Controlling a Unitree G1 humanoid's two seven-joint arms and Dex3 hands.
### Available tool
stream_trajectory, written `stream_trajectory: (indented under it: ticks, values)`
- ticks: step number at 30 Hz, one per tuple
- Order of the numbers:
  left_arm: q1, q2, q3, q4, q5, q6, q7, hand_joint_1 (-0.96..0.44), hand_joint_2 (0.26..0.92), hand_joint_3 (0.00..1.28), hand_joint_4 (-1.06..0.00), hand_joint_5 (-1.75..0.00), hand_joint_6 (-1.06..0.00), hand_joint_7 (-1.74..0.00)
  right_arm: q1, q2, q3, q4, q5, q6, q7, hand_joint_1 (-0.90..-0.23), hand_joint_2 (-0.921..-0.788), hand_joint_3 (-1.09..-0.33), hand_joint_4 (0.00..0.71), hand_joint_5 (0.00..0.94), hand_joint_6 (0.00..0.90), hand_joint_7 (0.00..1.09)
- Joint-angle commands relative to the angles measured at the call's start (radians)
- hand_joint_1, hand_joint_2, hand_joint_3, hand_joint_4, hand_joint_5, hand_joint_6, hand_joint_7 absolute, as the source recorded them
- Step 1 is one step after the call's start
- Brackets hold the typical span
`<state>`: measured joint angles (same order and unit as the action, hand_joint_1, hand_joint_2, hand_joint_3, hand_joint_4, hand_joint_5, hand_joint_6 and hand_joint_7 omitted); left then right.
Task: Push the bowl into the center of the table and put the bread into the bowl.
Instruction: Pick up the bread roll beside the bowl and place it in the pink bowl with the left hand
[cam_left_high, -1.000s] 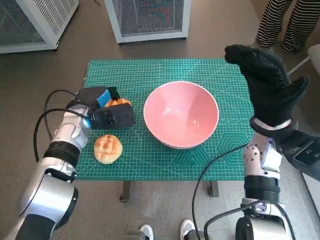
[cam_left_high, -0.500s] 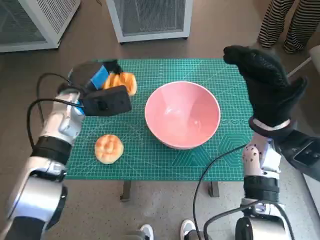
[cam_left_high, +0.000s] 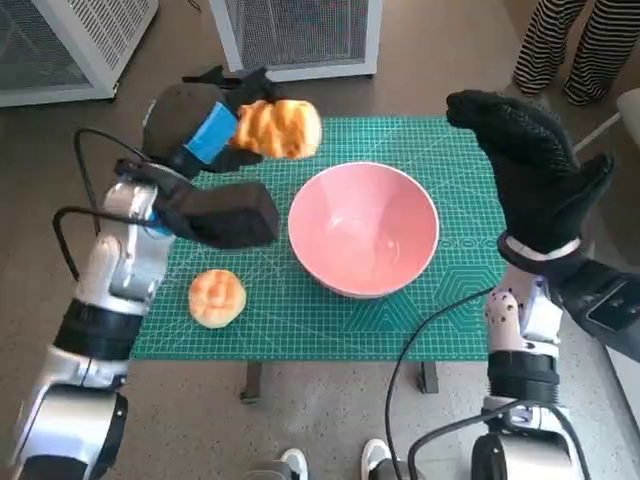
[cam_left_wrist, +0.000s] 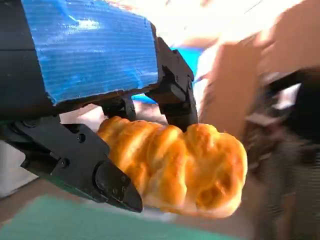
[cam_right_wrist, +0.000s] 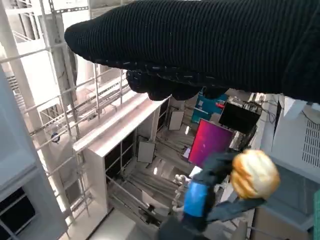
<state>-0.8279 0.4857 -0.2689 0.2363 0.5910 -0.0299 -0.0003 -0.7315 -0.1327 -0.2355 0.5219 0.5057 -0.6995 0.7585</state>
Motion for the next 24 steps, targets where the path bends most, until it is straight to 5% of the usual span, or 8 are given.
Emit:
stream_trajectory:
  ticks: [1, 24]
  values:
    - [0.027, -0.032, -0.035, -0.081, -0.005, -0.066, -0.045, 0.00, 0.909, 0.01, -0.80, -0.99, -0.69, -1.15, 0.022, 0.003, 0.006, -0.007, -0.010, 0.006, -0.005, -0.593, -0.921, -0.640, 0.238, 0.000, 0.076, 0.50]
    - [-0.056, -0.148, -0.113, 0.256, -0.008, -0.268, -0.127, 0.00, 0.920, 0.05, -0.72, -1.15, -0.64, -1.14, 0.052, -0.013, 0.009, -0.045, -0.023, 0.012, -0.026, -0.590, -0.921, -0.639, 0.237, 0.000, 0.068, 0.51]
